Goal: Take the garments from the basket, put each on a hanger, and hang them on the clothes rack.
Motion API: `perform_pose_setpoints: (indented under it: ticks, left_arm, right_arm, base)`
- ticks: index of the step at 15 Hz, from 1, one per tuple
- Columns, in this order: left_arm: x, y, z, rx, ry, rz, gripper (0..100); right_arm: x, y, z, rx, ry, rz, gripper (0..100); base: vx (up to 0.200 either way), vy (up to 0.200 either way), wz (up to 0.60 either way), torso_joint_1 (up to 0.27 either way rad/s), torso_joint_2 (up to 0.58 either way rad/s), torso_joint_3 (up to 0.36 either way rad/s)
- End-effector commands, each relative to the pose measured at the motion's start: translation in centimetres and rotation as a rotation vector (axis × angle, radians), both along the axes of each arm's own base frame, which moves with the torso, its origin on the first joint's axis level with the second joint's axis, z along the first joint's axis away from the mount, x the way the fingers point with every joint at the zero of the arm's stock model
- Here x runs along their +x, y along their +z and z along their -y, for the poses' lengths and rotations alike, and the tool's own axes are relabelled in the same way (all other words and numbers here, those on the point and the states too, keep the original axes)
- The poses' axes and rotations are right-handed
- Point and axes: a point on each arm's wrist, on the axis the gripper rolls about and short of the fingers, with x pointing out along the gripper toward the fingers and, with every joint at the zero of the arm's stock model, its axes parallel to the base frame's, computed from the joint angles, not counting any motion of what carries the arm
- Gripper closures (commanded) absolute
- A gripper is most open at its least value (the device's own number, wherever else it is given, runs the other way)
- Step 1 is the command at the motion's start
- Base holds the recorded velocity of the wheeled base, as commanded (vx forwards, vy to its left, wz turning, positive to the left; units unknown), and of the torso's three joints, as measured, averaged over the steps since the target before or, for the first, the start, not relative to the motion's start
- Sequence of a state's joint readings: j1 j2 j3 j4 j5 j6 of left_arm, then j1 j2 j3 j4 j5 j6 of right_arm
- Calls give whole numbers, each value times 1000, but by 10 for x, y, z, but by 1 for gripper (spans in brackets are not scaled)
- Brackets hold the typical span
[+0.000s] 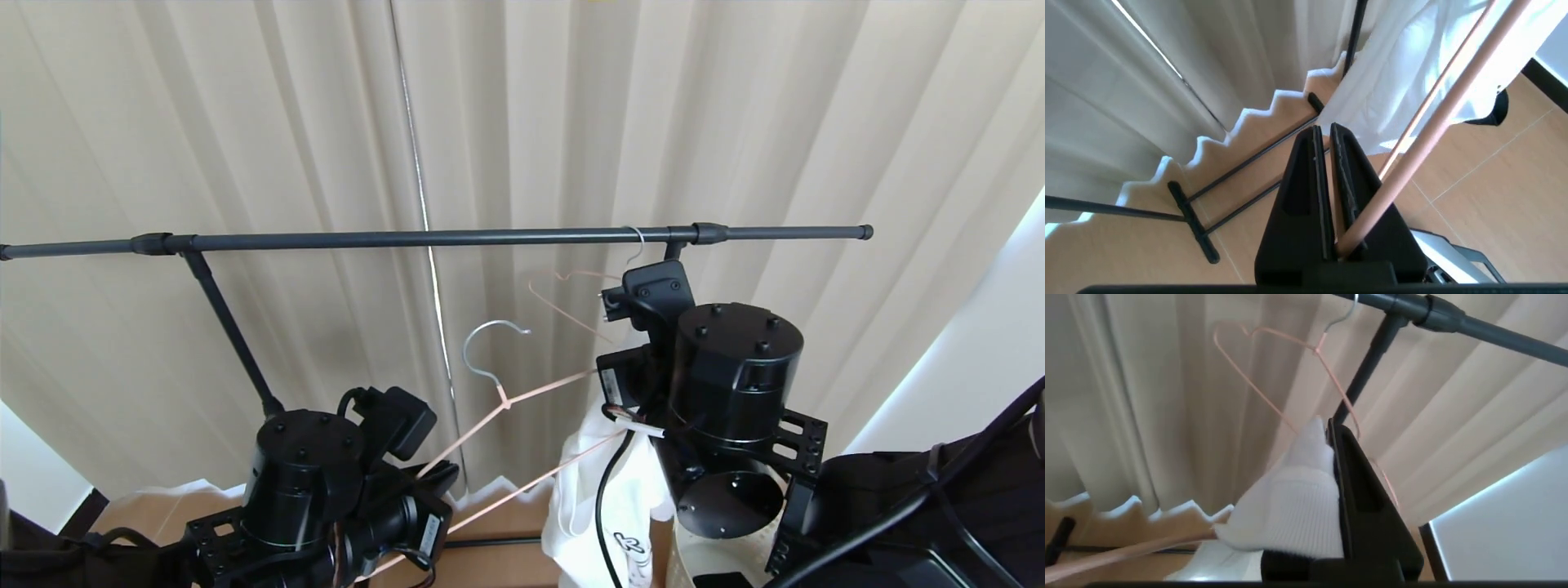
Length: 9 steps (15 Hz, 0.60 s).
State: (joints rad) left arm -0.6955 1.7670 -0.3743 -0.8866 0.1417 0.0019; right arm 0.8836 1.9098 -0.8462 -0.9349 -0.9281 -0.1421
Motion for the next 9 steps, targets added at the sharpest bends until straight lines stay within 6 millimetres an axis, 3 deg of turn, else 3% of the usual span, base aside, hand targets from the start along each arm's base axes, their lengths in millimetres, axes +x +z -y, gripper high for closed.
perform_pose_setpoints:
  ticks: [1,2,3,4,6,9]
  left_arm:
    - [-3,-1,2,5,-13,-4,100]
    - [-4,-1,4,2,-23,-3,100]
    - [-4,-1,4,2,-23,-3,100]
    - [-4,-2,5,0,-26,1,100]
    - [-5,-3,6,4,-31,-3,100]
    - [-7,-3,7,3,-39,-2,100]
  right_arm:
    - [-8,-3,-12,8,39,-2,100]
    - [-17,-6,-25,33,78,-6,100]
    - [-17,-6,-25,33,78,-6,100]
    - [-39,-6,-42,71,155,-7,100]
    - [-56,-2,-56,112,213,-1,100]
    - [-57,5,-57,141,218,15,100]
  base:
    - [0,0,0,0,0,0]
    - [0,0,0,0,0,0]
    - [0,0,0,0,0,0]
    - [0,0,0,0,0,0]
    - [0,0,0,0,0,0]
    - [0,0,0,0,0,0]
